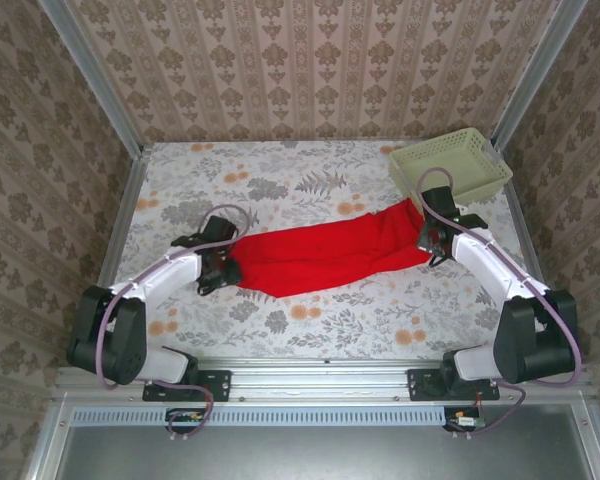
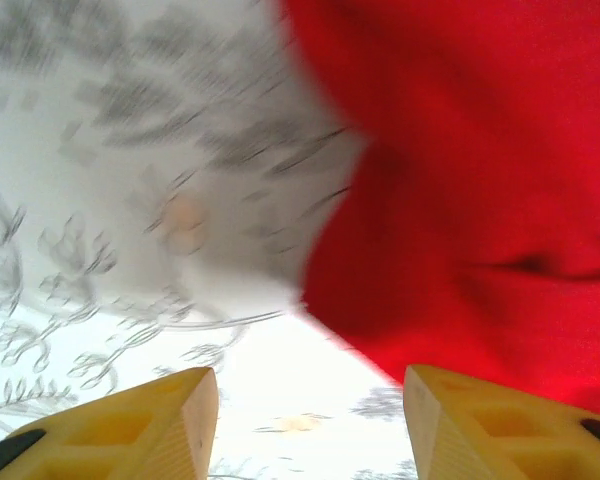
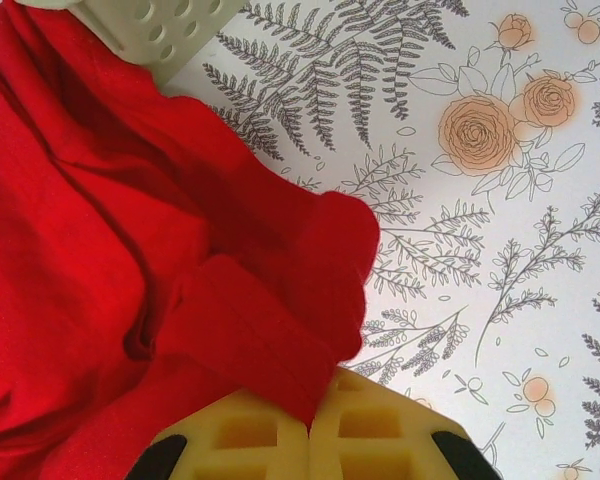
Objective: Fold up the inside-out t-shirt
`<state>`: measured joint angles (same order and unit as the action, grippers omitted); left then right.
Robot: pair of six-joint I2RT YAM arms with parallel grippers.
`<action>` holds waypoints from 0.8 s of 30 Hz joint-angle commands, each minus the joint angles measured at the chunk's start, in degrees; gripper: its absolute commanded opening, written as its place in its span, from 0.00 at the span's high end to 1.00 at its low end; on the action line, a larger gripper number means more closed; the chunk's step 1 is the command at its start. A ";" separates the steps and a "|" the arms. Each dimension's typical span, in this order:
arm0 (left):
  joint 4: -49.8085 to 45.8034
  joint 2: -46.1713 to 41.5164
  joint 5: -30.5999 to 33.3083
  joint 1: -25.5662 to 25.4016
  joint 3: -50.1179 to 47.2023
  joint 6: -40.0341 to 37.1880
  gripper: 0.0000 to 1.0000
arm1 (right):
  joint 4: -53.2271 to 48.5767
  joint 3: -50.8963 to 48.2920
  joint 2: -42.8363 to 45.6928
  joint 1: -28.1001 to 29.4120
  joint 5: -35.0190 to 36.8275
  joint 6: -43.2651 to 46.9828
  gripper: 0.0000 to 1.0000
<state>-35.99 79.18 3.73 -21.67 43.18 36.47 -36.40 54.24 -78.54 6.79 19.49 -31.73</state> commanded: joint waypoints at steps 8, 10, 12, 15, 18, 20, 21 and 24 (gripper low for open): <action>13.56 1.40 -9.25 4.93 -1.67 -1.68 0.56 | -0.83 -1.26 1.63 0.00 0.61 0.13 1.00; 14.37 2.27 -9.64 4.71 -1.14 -2.26 0.57 | -0.84 -1.27 1.48 -0.04 0.72 0.22 1.00; 13.98 3.94 -9.03 4.81 -0.42 -2.57 0.56 | -0.86 -1.29 1.44 -0.06 0.92 0.31 1.00; 12.98 7.24 -8.77 4.80 1.12 -3.10 0.62 | -0.79 -1.24 1.35 -0.11 1.04 0.18 1.00; 13.30 8.08 -8.65 4.71 1.12 -2.94 0.72 | -0.80 -1.13 1.29 -0.05 0.94 0.14 1.00; 12.61 7.11 -7.62 4.11 1.07 -2.85 0.81 | -0.86 -1.07 1.21 -0.11 1.05 0.19 1.00; 11.39 5.91 -5.90 3.20 1.11 -2.70 0.85 | -0.95 -0.99 1.10 -0.11 1.17 0.32 1.00; 6.11 -0.83 2.89 -2.17 -0.28 0.61 0.95 | -1.37 -0.68 0.89 -0.28 1.68 0.60 1.00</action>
<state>-24.95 84.33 -0.34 -20.34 43.13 34.87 -36.45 53.60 -78.08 6.76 19.53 -31.68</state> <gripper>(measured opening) 0.067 0.068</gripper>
